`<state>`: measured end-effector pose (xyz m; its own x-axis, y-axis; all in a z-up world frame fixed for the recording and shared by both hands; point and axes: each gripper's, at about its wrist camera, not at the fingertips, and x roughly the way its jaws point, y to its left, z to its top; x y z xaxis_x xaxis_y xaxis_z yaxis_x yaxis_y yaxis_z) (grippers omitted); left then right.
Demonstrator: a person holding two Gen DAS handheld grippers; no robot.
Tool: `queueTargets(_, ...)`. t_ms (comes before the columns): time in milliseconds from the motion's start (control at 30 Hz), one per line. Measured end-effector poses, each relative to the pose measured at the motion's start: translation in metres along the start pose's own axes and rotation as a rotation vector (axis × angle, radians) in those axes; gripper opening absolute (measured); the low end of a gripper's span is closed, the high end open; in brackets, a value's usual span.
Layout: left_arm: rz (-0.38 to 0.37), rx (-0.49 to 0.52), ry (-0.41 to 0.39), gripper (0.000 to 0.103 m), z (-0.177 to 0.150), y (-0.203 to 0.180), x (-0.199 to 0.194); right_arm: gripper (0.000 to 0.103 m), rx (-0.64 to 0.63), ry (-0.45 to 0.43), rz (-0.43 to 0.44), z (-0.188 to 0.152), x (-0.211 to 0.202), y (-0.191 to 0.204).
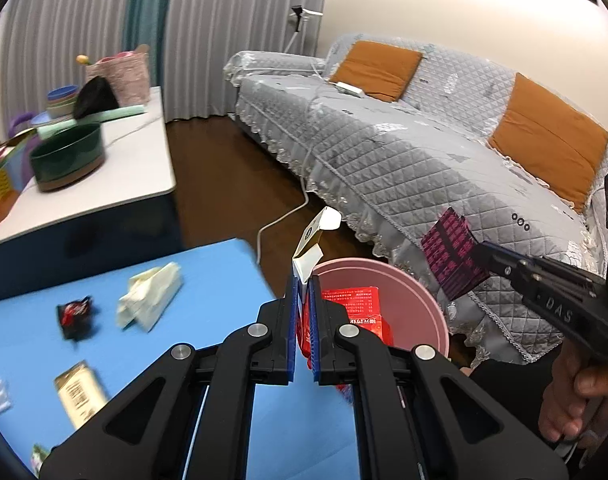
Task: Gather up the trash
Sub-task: 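Open both tools to drop the carton and packet into the bucket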
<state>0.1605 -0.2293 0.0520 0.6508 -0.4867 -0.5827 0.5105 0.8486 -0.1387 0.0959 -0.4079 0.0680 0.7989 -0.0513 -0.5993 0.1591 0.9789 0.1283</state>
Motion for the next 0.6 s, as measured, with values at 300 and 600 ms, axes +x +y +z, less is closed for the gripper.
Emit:
queueTargets(300, -0.04, 0.03, 0.024, 0.005, 0.011, -0.015, 0.039, 0.006, -0.024, 0.01, -0.047, 0.001, 0.01, -0.001)
queueTargets(600, -0.079, 0.041, 0.06, 0.006, 0.011, -0.022, 0.066, 0.007, -0.055, 0.022, -0.072, 0.001, 0.018, 0.005)
